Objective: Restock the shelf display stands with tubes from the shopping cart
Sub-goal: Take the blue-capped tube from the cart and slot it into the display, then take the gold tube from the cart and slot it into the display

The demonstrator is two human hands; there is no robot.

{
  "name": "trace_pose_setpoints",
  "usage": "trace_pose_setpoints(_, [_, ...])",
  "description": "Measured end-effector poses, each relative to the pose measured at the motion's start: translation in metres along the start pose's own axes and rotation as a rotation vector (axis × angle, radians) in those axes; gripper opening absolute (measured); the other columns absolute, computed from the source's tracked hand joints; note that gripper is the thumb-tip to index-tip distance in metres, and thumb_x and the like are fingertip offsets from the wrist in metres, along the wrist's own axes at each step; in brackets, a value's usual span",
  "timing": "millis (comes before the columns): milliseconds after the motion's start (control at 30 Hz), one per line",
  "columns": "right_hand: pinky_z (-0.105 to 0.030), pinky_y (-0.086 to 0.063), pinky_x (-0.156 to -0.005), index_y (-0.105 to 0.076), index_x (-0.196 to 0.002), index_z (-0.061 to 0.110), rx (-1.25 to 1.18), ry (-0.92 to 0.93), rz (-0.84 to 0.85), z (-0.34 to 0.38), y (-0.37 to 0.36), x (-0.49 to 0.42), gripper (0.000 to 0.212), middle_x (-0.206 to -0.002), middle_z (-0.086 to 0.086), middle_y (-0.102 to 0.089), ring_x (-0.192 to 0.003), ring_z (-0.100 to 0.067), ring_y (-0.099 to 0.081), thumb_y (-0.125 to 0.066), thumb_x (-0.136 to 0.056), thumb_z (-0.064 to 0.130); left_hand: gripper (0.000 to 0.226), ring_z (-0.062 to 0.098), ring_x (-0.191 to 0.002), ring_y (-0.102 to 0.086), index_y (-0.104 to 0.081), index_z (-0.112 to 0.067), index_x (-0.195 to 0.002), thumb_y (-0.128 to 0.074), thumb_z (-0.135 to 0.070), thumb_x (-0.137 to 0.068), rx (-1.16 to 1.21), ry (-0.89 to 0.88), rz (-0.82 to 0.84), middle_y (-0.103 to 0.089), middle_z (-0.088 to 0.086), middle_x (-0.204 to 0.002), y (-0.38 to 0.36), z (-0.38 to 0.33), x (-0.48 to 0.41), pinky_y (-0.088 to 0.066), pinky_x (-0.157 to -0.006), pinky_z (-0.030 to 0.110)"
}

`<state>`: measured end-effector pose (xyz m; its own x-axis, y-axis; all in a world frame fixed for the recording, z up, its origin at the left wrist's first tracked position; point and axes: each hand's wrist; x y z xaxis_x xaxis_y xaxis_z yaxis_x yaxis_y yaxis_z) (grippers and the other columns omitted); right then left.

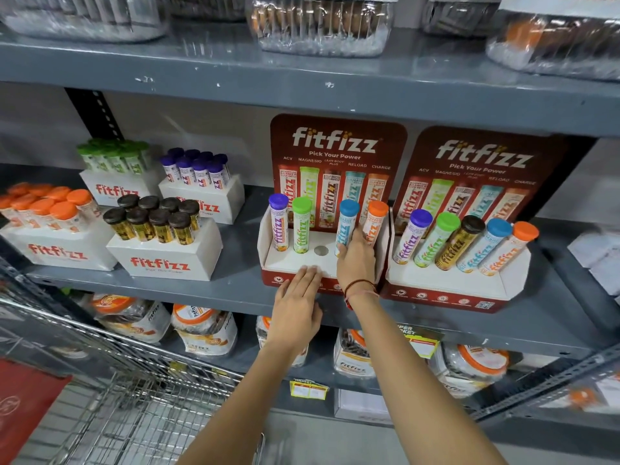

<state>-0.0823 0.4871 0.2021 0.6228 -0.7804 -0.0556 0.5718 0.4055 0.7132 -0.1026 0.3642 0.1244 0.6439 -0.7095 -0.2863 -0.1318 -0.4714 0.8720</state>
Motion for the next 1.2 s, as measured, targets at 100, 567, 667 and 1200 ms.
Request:
trace_pose_setpoints(100, [-0.042,-0.044,-0.091,-0.049,-0.120,-0.002,0.009,-0.032,-0.008,-0.002,-0.001,0.001,0.031,-0.121,-0.025,-0.058,-0.112,-0.039,-0.054,-0.048,-0.092,0.012,0.057,0.013,-0.143,-0.014,-0.023,-0.017,-0.143,-0.046,-0.018,-0.091,-0.003,-0.009,0.009,-0.026,0.000,-0.154,0.001,-0.001,0.001,-0.011,-0.115,0.035])
trace_pose_setpoints(567, [-0.040,-0.054,-0.078,-0.064,-0.092,0.002,-0.258,0.299,-0.042,0.012,-0.058,0.100,0.013,-0.088,-0.016,-0.070,-0.082,-0.032,-0.066,-0.059,-0.082,0.006,0.042,0.037,-0.108,-0.057,-0.056,-0.002,-0.116,-0.063,-0.002,-0.074,0.065,0.269,-0.080,-0.062,0.020,-0.116,0.058,0.073,0.094,-0.049,-0.092,0.046])
trace_pose_setpoints(667, [-0.032,-0.049,-0.078,-0.065,-0.090,0.006,-0.205,0.396,0.192,0.023,-0.101,0.147,0.011,-0.086,-0.013,-0.072,-0.081,-0.030,-0.067,-0.060,-0.081,0.010,0.038,0.037,-0.105,-0.056,-0.056,-0.005,-0.117,-0.061,-0.007,-0.079,0.052,0.449,-0.068,-0.062,0.019,-0.114,0.071,0.097,0.142,-0.049,-0.086,0.045])
trace_pose_setpoints(1200, [-0.041,-0.042,-0.096,-0.055,-0.113,0.000,0.537,0.500,1.440,-0.047,-0.341,0.336,0.026,-0.126,-0.026,-0.053,-0.118,-0.038,-0.051,-0.050,-0.089,0.009,0.027,0.039,-0.105,-0.054,-0.058,-0.004,-0.112,-0.055,-0.011,-0.085,-0.047,0.997,-0.015,-0.064,0.022,-0.108,0.070,0.149,0.355,-0.046,-0.083,0.046])
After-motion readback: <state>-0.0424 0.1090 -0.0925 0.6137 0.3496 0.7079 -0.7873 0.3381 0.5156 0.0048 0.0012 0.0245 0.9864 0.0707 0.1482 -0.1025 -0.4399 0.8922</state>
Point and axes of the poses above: each hand's wrist, its own x-axis away from the middle knuckle, its own y-axis out of the back of the hand, z = x × y
